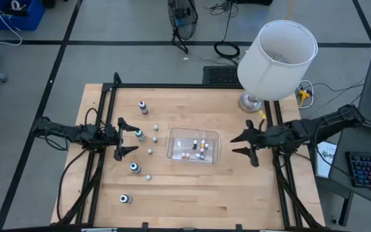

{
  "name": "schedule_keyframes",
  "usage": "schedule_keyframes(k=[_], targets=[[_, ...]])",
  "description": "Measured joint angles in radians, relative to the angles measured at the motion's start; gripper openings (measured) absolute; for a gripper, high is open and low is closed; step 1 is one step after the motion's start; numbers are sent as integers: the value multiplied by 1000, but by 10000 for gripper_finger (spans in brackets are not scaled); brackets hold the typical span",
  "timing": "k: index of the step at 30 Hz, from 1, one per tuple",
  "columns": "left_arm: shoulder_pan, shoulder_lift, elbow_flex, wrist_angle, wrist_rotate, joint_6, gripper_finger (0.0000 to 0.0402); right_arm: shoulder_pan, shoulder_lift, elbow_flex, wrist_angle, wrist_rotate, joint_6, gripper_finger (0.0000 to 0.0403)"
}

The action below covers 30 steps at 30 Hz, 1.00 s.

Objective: Pick & Place food coloring
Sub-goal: Put the small black food coloring bottle into the transparent bin

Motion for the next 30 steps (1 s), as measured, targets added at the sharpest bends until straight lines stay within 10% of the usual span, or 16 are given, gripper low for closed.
schedule_keyframes(k=[14, 30], targets=[[0, 0, 0, 0, 0, 0, 390, -116, -683, -419, 166, -123, -62, 169], [0, 7, 0, 1, 1, 0, 390, -122, -664, -597, 401, -158, -126, 169]])
